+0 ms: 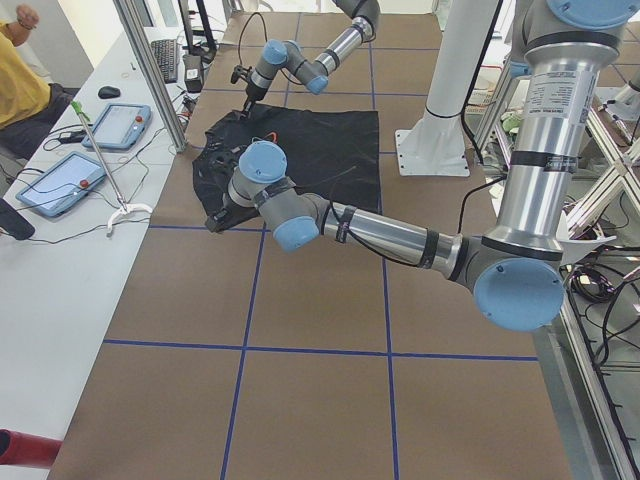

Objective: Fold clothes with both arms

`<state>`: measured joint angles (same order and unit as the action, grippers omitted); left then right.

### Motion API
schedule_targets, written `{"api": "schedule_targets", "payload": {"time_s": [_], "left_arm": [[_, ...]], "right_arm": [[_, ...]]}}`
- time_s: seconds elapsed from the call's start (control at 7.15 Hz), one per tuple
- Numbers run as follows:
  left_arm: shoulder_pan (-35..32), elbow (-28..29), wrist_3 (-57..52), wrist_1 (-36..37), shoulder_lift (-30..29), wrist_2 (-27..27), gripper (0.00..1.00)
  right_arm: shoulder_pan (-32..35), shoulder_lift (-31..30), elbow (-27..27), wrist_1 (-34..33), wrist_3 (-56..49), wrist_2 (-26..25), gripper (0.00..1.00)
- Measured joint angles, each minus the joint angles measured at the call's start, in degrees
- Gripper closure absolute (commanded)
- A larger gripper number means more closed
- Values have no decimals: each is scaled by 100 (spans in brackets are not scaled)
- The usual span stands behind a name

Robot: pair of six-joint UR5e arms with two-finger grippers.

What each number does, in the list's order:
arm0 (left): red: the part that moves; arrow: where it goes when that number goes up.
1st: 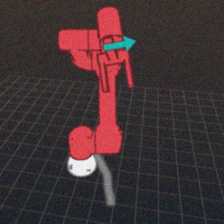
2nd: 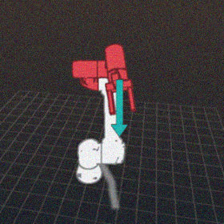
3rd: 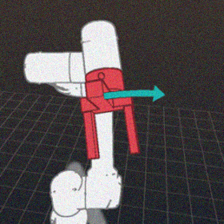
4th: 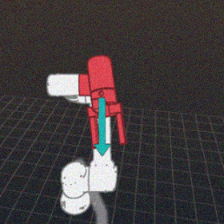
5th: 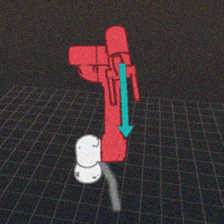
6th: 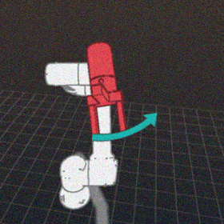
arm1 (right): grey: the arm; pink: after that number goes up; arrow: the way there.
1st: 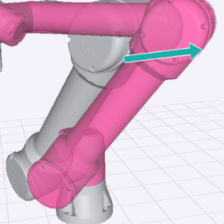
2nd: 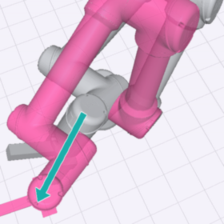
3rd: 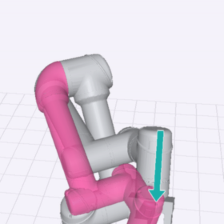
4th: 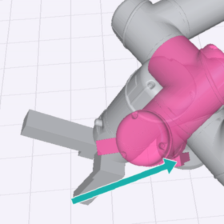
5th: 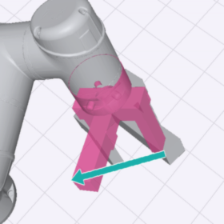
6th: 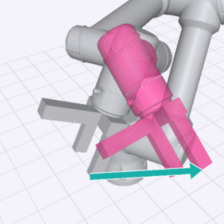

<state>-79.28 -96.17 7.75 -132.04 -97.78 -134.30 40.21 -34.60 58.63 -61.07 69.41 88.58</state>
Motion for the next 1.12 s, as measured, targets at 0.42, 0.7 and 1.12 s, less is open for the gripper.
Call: {"api": "schedule_targets", "payload": {"time_s": [0.42, 0.7, 1.12], "left_arm": [[2, -6, 5, 3, 4, 0, 0], [1, -7, 1, 1, 4, 0, 0], [8, -13, -1, -6, 4, 0, 0]], "right_arm": [[-236, 114, -225, 4, 237, -378, 0], [-188, 120, -190, 13, 135, -269, 0], [783, -115, -45, 159, -934, 1738, 0]]}}
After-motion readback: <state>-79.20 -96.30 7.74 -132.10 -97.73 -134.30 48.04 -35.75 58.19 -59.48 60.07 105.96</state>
